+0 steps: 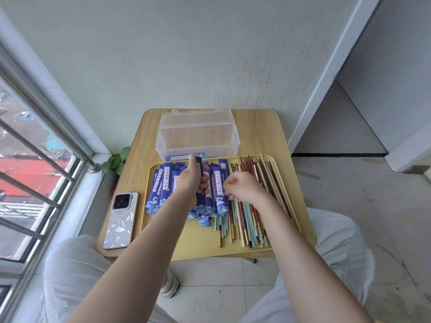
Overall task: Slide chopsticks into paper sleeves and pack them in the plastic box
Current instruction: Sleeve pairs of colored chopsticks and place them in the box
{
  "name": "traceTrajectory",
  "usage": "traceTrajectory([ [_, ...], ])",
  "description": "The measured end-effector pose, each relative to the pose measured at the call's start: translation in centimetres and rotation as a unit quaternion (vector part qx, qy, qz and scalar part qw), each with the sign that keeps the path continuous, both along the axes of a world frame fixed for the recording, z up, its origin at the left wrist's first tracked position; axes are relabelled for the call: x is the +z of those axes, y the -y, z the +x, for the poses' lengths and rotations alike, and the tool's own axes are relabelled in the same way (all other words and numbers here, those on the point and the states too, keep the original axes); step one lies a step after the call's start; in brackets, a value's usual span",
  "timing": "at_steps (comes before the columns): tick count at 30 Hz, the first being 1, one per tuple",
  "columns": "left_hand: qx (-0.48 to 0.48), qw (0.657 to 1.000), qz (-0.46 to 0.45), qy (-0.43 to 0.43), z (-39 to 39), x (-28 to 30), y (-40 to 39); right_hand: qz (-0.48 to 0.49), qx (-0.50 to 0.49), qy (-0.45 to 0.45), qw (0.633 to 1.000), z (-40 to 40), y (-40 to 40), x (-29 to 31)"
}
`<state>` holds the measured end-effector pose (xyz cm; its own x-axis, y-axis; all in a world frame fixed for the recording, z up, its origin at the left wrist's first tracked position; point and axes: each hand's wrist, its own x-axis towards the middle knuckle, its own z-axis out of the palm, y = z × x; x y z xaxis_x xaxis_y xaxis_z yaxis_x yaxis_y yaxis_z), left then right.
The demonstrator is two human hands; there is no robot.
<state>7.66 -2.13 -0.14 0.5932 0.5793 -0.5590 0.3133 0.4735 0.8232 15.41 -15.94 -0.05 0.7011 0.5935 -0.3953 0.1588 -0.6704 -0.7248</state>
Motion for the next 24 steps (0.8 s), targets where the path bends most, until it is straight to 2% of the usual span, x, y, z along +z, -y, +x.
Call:
traceTrajectory([
  [2, -0.047, 0.998, -0.019, -0.030, -0.4, -0.4, 0.6, -0.125, -0.007, 0.155, 0.980, 0.4, 1.0, -0.4],
  [4, -0.089, 0.993, -0.046, -0.056, -0.8, -1.2, 0.8, -0.204, -0.030, 0.223, 0.953, 0.3, 1.5, -0.7],
  [8, -0.125, 0.986, -0.082, -0.070, -1.4, -2.4, 1.1, -0.234, -0.049, 0.224, 0.945, 0.0, 1.2, -2.1],
  [15, -0.147, 0.983, -0.052, -0.092, -1.8, -2.9, 1.0, -0.248, -0.029, 0.209, 0.945, -0.4, 0.3, -2.9],
  [21, -0.145, 0.984, -0.078, -0.073, -2.1, -3.1, 0.7, -0.176, -0.092, 0.246, 0.949, 0.1, 0.4, -3.2],
  [24, -0.150, 0.983, -0.086, -0.069, -2.0, -3.2, 0.7, -0.148, -0.047, 0.249, 0.956, 0.3, 0.6, -3.2],
])
